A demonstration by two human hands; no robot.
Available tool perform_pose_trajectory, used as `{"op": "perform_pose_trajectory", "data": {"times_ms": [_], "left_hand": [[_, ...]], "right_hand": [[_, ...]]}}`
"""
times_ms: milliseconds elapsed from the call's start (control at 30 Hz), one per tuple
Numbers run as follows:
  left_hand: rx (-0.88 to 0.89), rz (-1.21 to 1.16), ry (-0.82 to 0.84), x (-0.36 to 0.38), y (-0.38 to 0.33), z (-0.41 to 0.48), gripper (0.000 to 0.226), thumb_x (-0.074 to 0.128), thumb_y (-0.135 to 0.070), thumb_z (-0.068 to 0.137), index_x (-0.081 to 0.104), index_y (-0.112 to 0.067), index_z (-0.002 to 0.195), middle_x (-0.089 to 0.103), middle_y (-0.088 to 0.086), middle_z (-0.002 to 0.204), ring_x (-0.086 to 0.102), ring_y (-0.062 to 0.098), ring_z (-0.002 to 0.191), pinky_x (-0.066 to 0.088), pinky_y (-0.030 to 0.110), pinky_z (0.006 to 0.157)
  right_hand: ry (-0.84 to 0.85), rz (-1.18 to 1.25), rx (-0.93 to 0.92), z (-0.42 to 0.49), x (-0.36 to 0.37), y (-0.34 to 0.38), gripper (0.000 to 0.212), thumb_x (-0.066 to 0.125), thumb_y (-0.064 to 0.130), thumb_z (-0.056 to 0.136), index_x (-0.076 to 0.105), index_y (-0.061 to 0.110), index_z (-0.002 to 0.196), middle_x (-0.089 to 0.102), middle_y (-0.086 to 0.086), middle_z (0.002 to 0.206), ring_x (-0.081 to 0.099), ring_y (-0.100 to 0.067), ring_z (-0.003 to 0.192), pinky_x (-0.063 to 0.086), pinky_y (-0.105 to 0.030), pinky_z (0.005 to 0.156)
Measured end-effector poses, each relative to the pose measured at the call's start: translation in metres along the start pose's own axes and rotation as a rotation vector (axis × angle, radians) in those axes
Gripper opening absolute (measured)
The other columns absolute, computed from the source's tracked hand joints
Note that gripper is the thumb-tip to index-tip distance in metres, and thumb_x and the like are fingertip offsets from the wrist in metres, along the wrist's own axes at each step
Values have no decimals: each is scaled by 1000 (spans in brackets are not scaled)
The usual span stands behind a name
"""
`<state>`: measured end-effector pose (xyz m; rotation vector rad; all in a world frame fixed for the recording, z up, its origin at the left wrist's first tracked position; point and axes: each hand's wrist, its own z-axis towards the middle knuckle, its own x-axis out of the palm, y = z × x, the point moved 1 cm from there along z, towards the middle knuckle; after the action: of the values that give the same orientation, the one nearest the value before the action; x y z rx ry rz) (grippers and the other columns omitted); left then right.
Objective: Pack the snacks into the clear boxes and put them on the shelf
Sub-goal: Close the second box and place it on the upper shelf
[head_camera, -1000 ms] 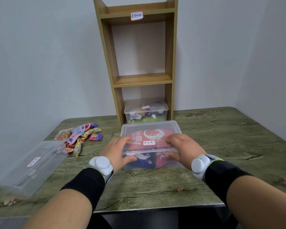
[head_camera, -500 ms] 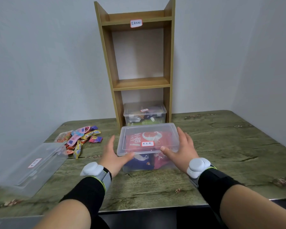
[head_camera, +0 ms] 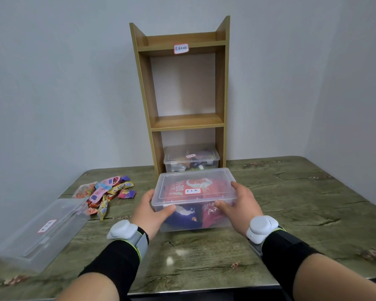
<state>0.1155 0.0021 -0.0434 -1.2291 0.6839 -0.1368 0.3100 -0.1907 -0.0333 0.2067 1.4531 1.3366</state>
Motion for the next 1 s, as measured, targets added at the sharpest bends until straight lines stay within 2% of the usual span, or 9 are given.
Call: {"op": "perform_pose_trajectory", "data": {"times_ms": [200,333,467,567,733,800,867,933,1000], "left_hand": [[132,107,-96,-28,-49,25,63,76,-51,75,46,-40,129,57,-23,104,55,-10,81,41,11,65],[200,79,-190,-51,-93,58,77,76,-53,75,43,-30,140,57,-17,113,58,3,88,44,19,75],[279,70,-280,-67,-138,93,75,75,-54,75,46,-28,138,55,-24,103,61,4,87,41,13,68],[314,71,-319,-70,-160,115,69,73,-53,78,48,-26,136,48,-29,95,52,-2,82,31,4,63],[321,79,-366,-64,-188,168,58,71,-51,80,52,-28,130,43,-34,83,42,-15,70,29,7,58],[324,89,-358,-59,-187,180,59,71,-52,80,52,-28,130,47,-28,88,49,-8,74,33,10,60],[307,100,-346,-54,-182,194,64,69,-56,79,49,-26,133,50,-20,99,54,7,88,39,18,69],[270,118,-341,-48,-174,208,68,67,-59,79,47,-26,135,50,-16,106,51,10,93,41,25,78],[254,136,-341,-40,-167,218,66,66,-60,80,48,-27,134,51,-16,105,50,10,90,42,26,77]], "right_hand": [[-85,-24,-94,27,-28,51,88,78,55,72,41,22,145,46,0,141,56,-18,117,45,-35,103],[-152,-44,-174,59,-50,97,87,75,60,72,42,24,144,50,0,139,56,-20,118,43,-30,98],[-211,-16,-233,95,-72,139,86,75,59,74,42,23,144,52,-2,139,54,-22,121,45,-33,102],[-227,-13,-248,118,-83,157,85,74,59,74,42,22,145,54,-3,138,56,-23,121,47,-40,102],[-254,-21,-232,174,-86,171,85,73,62,73,43,24,143,59,-2,134,60,-24,115,53,-43,95],[-242,-14,-222,188,-82,168,86,72,64,72,43,26,142,61,0,130,62,-22,110,56,-43,91],[-246,-20,-205,203,-75,163,85,72,66,71,43,27,141,62,1,128,63,-22,107,57,-42,88],[-251,-31,-195,215,-67,156,85,72,66,70,43,28,141,62,1,127,64,-21,106,58,-41,86],[-236,-31,-183,225,-58,149,85,72,65,71,41,29,141,61,1,128,63,-22,106,58,-40,87]]}}
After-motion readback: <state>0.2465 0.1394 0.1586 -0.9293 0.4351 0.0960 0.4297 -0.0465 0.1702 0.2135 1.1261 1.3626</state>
